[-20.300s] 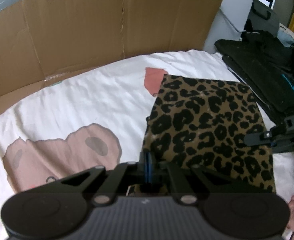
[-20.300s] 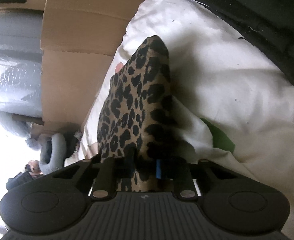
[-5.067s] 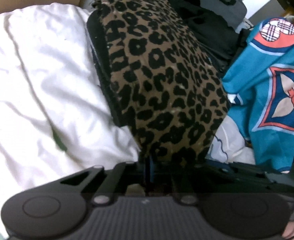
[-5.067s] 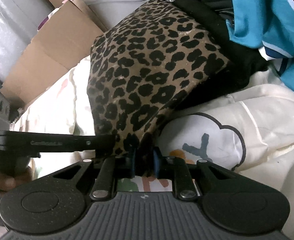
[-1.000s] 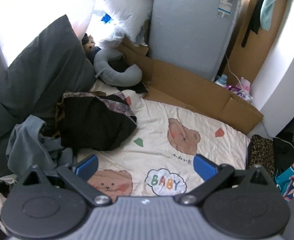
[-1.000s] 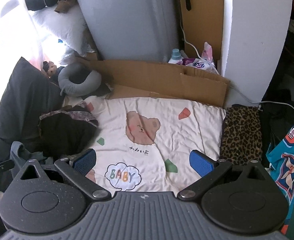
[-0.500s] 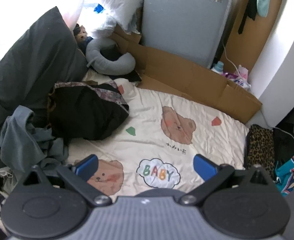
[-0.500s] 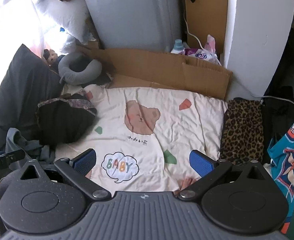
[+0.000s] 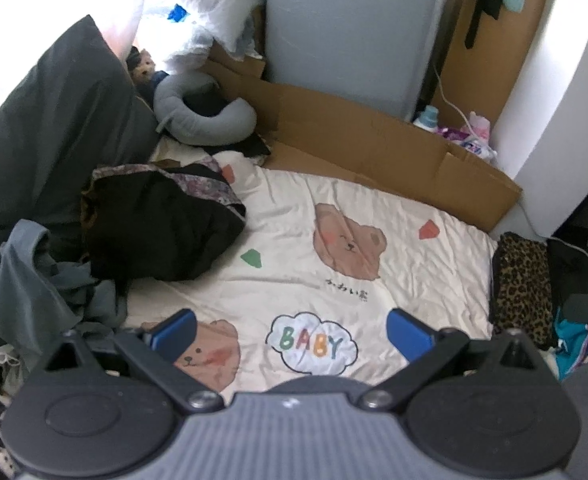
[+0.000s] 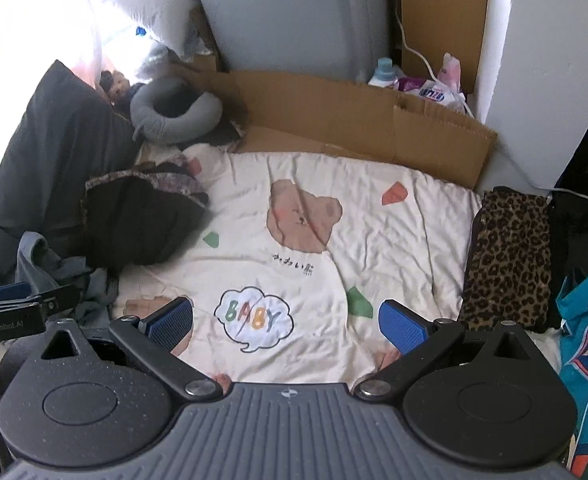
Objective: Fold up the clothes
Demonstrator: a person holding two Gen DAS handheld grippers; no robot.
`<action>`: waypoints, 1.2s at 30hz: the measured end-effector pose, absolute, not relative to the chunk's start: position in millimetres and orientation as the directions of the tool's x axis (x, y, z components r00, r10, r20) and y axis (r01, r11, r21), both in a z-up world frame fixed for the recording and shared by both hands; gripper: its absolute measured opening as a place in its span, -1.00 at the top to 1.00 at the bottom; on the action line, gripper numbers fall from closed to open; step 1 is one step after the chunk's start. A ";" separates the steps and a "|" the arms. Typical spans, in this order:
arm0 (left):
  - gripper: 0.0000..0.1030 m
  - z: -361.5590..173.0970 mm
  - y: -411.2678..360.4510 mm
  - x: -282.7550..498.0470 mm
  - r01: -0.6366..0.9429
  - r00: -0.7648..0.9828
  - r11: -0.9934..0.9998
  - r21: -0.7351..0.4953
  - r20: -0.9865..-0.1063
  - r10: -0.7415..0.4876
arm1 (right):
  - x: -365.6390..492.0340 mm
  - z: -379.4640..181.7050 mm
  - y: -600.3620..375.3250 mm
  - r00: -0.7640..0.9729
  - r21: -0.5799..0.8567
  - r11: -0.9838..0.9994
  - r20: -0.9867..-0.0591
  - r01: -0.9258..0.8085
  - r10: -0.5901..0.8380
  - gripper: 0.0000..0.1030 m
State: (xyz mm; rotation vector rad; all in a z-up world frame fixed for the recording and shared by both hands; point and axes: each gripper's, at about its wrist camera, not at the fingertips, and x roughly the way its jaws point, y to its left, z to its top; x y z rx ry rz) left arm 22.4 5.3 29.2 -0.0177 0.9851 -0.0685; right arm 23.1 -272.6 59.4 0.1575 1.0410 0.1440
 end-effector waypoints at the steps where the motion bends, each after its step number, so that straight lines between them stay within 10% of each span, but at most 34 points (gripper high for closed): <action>1: -0.99 28.5 5.7 23.0 0.047 0.550 0.998 -0.045 -0.833 -0.064 | 23.6 59.1 -269.6 0.497 0.186 0.981 -0.847 -0.052 0.187 -0.99; 36: -0.85 28.4 5.7 24.9 0.030 0.593 0.999 -0.012 -0.805 -0.028 | 27.1 58.4 -261.8 0.504 0.218 0.973 -0.834 -0.075 0.225 -0.99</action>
